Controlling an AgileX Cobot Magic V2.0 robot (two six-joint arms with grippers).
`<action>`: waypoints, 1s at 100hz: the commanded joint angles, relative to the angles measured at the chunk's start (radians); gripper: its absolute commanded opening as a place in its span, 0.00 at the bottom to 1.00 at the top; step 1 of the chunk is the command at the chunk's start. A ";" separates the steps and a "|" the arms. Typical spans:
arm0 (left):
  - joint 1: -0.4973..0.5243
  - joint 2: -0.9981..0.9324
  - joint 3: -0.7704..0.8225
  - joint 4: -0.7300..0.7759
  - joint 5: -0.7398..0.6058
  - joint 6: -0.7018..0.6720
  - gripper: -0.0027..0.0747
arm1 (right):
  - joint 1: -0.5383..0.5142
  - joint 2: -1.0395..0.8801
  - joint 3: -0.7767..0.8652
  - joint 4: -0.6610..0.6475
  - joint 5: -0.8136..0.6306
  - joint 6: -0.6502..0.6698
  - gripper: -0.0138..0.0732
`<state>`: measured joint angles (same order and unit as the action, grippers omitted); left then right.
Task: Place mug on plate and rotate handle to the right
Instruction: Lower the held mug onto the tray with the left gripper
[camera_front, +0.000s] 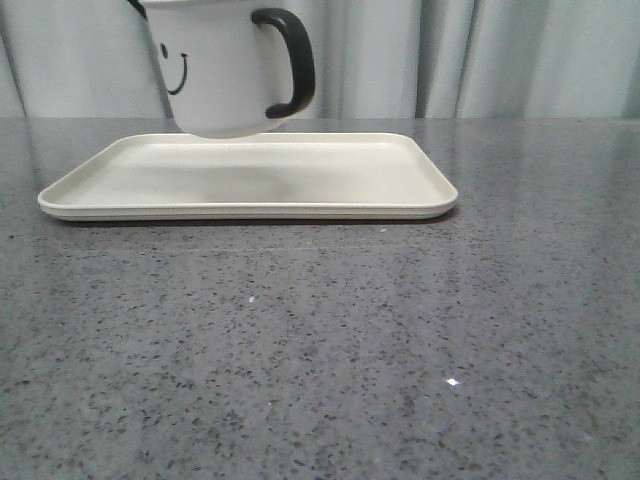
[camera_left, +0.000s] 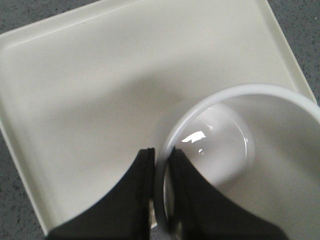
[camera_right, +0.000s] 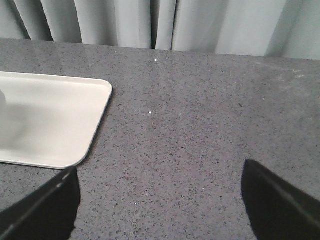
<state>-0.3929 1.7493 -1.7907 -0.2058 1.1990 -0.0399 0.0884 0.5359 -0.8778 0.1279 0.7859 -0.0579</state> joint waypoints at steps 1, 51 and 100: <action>-0.014 0.008 -0.075 -0.023 -0.025 -0.001 0.01 | -0.007 0.012 -0.031 0.003 -0.078 -0.007 0.90; -0.014 0.140 -0.121 -0.031 -0.011 -0.001 0.01 | -0.007 0.012 -0.031 0.003 -0.078 -0.007 0.90; -0.014 0.145 -0.124 -0.060 0.014 0.067 0.02 | -0.007 0.012 -0.031 0.003 -0.078 -0.007 0.90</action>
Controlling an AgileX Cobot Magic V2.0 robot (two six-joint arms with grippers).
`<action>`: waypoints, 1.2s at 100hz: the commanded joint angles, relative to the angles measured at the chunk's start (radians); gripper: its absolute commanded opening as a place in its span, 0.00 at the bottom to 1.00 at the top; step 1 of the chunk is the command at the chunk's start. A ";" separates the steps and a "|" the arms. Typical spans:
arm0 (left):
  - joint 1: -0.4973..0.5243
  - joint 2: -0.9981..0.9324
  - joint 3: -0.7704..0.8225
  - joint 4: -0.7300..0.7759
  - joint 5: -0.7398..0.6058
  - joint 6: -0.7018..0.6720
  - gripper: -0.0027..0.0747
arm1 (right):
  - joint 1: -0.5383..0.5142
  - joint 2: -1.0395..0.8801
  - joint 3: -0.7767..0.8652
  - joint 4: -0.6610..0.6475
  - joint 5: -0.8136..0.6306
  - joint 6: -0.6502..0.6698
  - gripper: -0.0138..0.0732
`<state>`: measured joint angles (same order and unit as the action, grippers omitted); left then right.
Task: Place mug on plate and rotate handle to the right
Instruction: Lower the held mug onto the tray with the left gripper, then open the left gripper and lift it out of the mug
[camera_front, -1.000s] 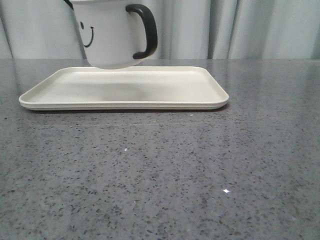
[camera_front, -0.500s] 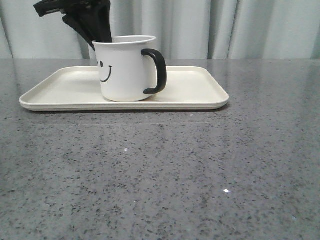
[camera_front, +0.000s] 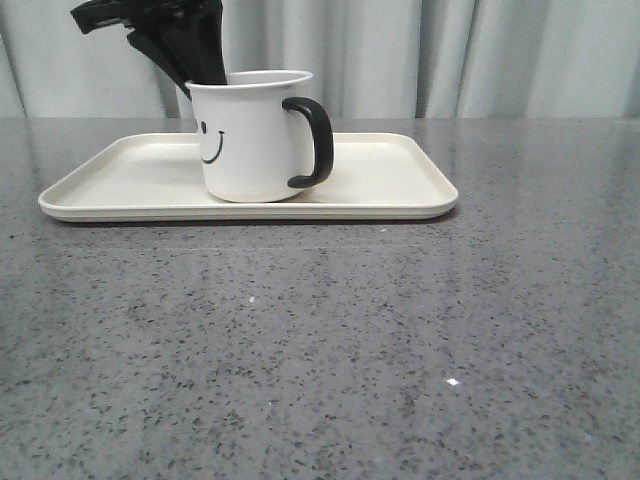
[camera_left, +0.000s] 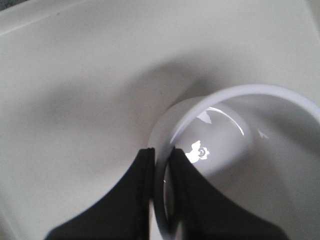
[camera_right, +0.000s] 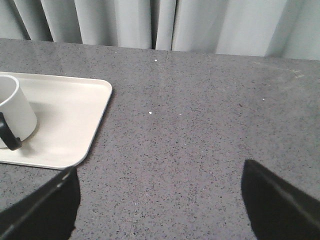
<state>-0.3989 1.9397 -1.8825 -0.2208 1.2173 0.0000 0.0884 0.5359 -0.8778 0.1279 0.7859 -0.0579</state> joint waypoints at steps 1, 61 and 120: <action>-0.008 -0.045 -0.032 -0.048 -0.004 0.031 0.03 | -0.007 0.012 -0.031 0.003 -0.078 -0.007 0.90; -0.008 -0.068 -0.098 -0.054 -0.035 0.017 0.71 | -0.007 0.012 -0.031 0.003 -0.078 -0.007 0.90; 0.022 -0.415 0.101 0.131 -0.199 -0.034 0.71 | -0.007 0.012 -0.031 0.003 -0.078 -0.007 0.90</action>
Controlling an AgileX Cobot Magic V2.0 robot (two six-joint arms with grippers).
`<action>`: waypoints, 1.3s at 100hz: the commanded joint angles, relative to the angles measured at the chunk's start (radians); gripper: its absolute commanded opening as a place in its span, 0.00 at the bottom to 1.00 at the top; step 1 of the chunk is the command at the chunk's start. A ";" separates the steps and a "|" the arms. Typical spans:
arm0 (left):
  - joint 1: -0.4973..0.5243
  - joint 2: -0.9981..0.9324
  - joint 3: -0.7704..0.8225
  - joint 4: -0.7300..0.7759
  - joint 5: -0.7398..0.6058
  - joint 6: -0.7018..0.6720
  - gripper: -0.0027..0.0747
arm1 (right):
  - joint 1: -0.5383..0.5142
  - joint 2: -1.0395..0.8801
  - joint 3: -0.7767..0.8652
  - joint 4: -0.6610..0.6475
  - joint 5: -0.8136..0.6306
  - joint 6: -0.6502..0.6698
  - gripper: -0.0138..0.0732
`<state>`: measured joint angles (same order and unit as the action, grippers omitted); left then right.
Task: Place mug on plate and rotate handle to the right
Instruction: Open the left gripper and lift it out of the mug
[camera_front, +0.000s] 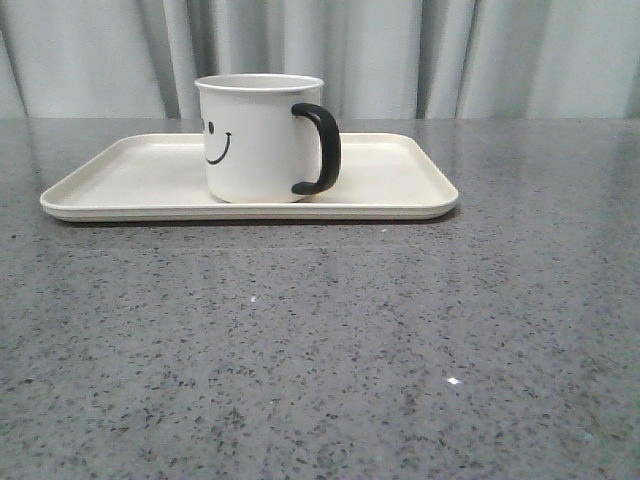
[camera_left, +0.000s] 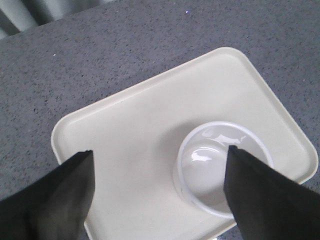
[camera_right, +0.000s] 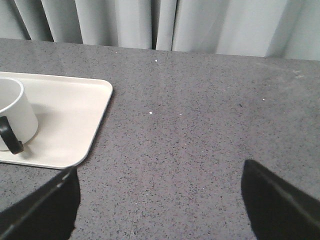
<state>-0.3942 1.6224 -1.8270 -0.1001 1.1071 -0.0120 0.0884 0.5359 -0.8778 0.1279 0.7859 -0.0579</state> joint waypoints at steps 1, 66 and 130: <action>0.020 -0.110 0.054 0.010 -0.093 -0.022 0.71 | -0.007 0.012 -0.031 0.003 -0.078 -0.007 0.90; 0.255 -0.818 0.934 0.010 -0.385 -0.041 0.71 | -0.007 0.012 -0.031 0.003 -0.078 -0.007 0.90; 0.272 -0.991 1.090 0.010 -0.427 -0.041 0.71 | -0.001 0.068 -0.035 0.105 -0.077 -0.008 0.90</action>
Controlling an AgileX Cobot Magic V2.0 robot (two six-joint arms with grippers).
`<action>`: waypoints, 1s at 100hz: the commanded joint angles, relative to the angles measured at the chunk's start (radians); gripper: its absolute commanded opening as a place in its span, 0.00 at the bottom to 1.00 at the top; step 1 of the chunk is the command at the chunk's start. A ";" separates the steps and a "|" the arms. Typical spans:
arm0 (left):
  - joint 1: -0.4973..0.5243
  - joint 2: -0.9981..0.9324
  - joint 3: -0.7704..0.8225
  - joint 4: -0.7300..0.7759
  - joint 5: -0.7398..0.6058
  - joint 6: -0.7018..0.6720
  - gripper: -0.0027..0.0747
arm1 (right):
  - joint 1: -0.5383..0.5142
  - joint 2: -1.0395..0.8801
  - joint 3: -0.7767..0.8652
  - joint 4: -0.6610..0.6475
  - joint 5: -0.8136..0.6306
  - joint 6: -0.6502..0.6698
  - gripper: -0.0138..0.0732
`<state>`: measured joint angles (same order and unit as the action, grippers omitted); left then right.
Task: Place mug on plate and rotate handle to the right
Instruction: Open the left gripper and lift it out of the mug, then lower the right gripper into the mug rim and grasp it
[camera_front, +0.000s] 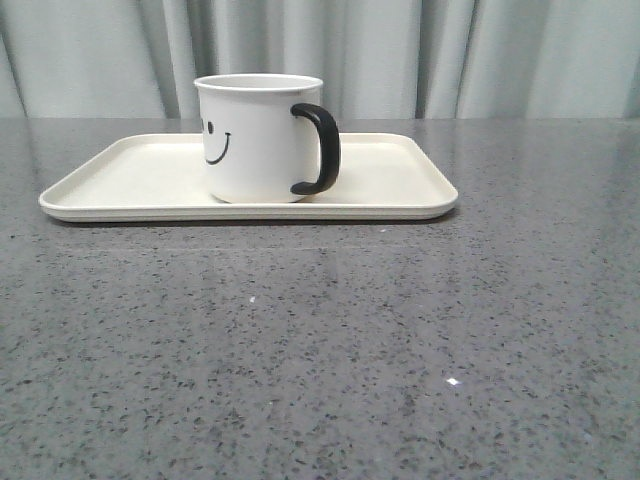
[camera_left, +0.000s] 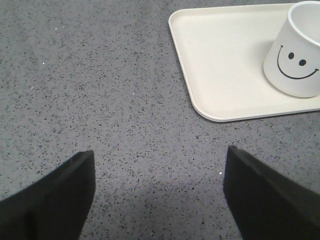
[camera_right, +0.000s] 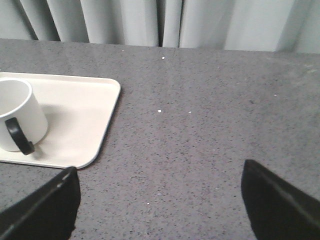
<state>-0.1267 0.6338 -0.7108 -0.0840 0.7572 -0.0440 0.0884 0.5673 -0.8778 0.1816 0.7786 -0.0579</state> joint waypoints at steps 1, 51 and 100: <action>0.004 -0.002 -0.027 -0.006 -0.077 -0.009 0.71 | 0.000 0.044 -0.035 0.054 -0.071 -0.011 0.90; 0.004 -0.002 -0.027 -0.006 -0.079 -0.009 0.67 | 0.291 0.528 -0.285 0.142 -0.130 -0.121 0.90; 0.004 -0.002 -0.027 -0.006 -0.079 -0.009 0.67 | 0.440 1.017 -0.728 0.118 -0.076 -0.120 0.90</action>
<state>-0.1267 0.6338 -0.7108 -0.0840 0.7534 -0.0440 0.5256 1.5656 -1.5174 0.2990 0.7345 -0.1713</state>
